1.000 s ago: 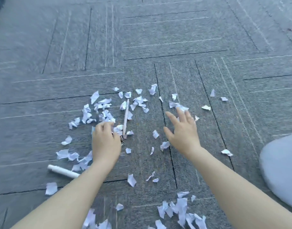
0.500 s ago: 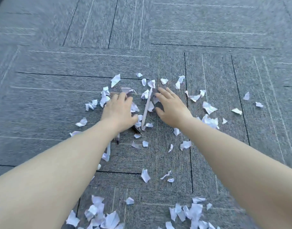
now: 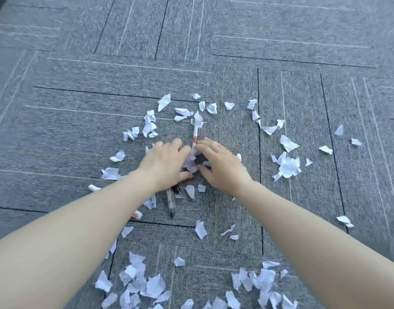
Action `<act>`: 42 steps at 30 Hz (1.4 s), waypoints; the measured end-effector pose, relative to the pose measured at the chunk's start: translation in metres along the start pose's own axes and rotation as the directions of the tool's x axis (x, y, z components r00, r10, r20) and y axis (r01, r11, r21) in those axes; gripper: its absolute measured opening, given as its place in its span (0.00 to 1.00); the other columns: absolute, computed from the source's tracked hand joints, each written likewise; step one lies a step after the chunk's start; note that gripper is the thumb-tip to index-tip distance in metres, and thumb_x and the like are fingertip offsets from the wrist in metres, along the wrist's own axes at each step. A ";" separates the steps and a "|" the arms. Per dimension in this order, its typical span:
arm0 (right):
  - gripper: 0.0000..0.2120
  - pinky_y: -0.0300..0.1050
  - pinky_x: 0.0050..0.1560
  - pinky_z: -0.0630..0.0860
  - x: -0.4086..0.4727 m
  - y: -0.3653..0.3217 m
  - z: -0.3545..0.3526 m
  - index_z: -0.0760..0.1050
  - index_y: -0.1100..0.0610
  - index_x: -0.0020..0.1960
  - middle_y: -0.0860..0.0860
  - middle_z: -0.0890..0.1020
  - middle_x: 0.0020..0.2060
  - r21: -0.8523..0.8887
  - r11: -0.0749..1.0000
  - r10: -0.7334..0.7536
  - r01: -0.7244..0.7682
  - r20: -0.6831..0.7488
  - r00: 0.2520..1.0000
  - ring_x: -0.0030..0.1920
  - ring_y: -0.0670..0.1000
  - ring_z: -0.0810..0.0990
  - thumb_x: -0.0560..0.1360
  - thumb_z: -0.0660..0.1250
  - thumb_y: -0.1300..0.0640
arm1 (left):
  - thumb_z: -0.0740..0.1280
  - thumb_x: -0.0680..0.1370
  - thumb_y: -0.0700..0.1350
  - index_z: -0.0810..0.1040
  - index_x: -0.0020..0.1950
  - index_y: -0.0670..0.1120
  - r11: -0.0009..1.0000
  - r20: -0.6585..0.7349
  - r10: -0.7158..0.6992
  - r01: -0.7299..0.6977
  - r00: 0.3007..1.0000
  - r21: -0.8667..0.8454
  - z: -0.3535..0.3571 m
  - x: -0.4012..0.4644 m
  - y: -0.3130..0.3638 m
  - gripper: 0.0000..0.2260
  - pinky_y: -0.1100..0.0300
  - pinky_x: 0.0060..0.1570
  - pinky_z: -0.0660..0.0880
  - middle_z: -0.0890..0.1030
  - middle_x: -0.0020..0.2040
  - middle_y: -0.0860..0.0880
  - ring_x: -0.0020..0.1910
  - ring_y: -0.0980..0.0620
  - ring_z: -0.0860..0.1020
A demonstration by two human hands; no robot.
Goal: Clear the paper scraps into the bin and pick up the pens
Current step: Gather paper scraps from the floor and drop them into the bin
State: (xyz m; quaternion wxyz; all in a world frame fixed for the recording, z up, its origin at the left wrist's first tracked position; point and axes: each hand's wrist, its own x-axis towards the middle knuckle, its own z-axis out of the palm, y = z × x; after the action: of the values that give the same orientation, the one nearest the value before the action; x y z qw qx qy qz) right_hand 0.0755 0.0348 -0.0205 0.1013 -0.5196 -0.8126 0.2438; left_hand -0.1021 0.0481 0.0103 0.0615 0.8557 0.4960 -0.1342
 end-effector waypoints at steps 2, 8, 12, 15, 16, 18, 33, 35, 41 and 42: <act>0.13 0.50 0.63 0.74 -0.016 -0.004 0.006 0.78 0.60 0.60 0.55 0.80 0.62 0.012 0.996 -0.092 0.093 -0.080 0.993 0.64 0.56 0.77 0.76 0.67 0.64 | 0.56 0.80 0.54 0.66 0.62 0.47 0.997 0.014 0.067 -0.067 0.998 -0.042 0.002 -0.007 0.005 0.15 0.56 0.45 0.65 0.73 0.55 0.48 0.48 0.46 0.75; 0.11 0.52 0.51 0.77 -0.044 -0.010 0.007 0.78 0.60 0.54 0.54 0.80 0.54 0.092 0.993 -0.043 0.067 -0.240 0.970 0.56 0.57 0.77 0.73 0.64 0.63 | 0.62 0.77 0.46 0.72 0.53 0.47 0.887 0.010 0.234 -0.210 0.972 -0.410 0.014 -0.029 -0.002 0.06 0.55 0.46 0.72 0.74 0.48 0.51 0.46 0.49 0.76; 0.27 0.55 0.75 0.58 -0.014 -0.015 0.007 0.65 0.55 0.73 0.53 0.66 0.74 0.021 0.998 0.058 -0.057 -0.045 0.997 0.76 0.56 0.59 0.75 0.61 0.60 | 0.64 0.76 0.43 0.74 0.53 0.48 0.681 -0.089 -0.173 0.054 0.981 -0.731 0.011 -0.027 0.002 0.06 0.56 0.50 0.74 0.74 0.50 0.50 0.46 0.53 0.75; 0.33 0.50 0.77 0.47 0.013 -0.017 0.004 0.54 0.53 0.78 0.50 0.61 0.77 0.025 0.992 0.125 -0.125 0.016 0.992 0.78 0.51 0.53 0.76 0.60 0.61 | 0.59 0.77 0.39 0.71 0.63 0.45 0.670 -0.079 -0.380 0.216 0.922 -0.710 0.015 -0.015 0.008 0.15 0.53 0.61 0.69 0.70 0.62 0.47 0.58 0.51 0.71; 0.34 0.49 0.78 0.47 0.017 -0.017 0.002 0.54 0.53 0.78 0.50 0.63 0.76 0.031 0.993 0.113 -0.114 0.019 0.993 0.78 0.50 0.55 0.75 0.61 0.63 | 0.58 0.76 0.38 0.68 0.67 0.44 0.668 -0.062 -0.398 0.243 0.915 -0.703 0.019 -0.012 0.012 0.19 0.52 0.66 0.66 0.68 0.66 0.46 0.64 0.49 0.68; 0.31 0.48 0.75 0.56 0.014 -0.017 -0.001 0.59 0.54 0.76 0.51 0.70 0.73 0.069 0.996 0.052 -0.054 0.024 0.998 0.74 0.50 0.65 0.75 0.61 0.65 | 0.57 0.76 0.37 0.64 0.72 0.43 0.666 -0.021 -0.394 0.270 0.919 -0.695 0.025 -0.012 0.025 0.23 0.50 0.72 0.59 0.65 0.72 0.45 0.71 0.48 0.62; 0.24 0.58 0.77 0.42 -0.055 0.037 -0.007 0.61 0.41 0.75 0.44 0.53 0.79 -0.038 0.975 0.220 -0.219 0.000 0.976 0.79 0.50 0.42 0.80 0.54 0.40 | 0.53 0.81 0.49 0.58 0.76 0.48 0.662 -0.069 -0.448 0.279 0.892 -0.696 0.048 -0.067 0.096 0.23 0.54 0.75 0.46 0.55 0.78 0.50 0.77 0.52 0.49; 0.22 0.56 0.78 0.44 -0.076 0.026 -0.001 0.62 0.43 0.75 0.42 0.54 0.78 0.016 0.996 0.091 -0.092 0.078 0.993 0.79 0.46 0.43 0.81 0.54 0.44 | 0.52 0.82 0.47 0.54 0.77 0.47 0.683 -0.071 -0.357 0.208 0.932 -0.700 0.052 -0.074 0.108 0.23 0.57 0.75 0.44 0.52 0.78 0.52 0.76 0.57 0.45; 0.17 0.53 0.69 0.69 -0.142 0.011 -0.008 0.74 0.50 0.67 0.43 0.71 0.71 0.277 0.961 0.061 -0.014 -0.161 0.985 0.70 0.44 0.69 0.79 0.59 0.52 | 0.53 0.81 0.45 0.65 0.72 0.47 0.613 -0.207 -0.218 -0.031 0.954 -0.790 0.062 -0.119 0.126 0.20 0.58 0.72 0.57 0.64 0.70 0.56 0.72 0.61 0.57; 0.18 0.53 0.70 0.66 -0.137 0.022 -0.016 0.72 0.49 0.68 0.44 0.70 0.72 0.278 0.955 0.171 -0.100 -0.246 0.954 0.71 0.45 0.67 0.79 0.59 0.52 | 0.53 0.80 0.46 0.65 0.72 0.47 0.626 -0.233 -0.226 -0.042 0.946 -0.778 0.062 -0.117 0.123 0.20 0.57 0.73 0.57 0.63 0.71 0.55 0.73 0.59 0.57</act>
State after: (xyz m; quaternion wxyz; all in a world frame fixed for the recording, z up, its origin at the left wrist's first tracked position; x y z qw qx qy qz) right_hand 0.1602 -0.0754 -0.0056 0.2608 -0.5845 -0.7141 0.2835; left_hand -0.0614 -0.1260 -0.0188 0.3374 0.7288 0.5521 0.2241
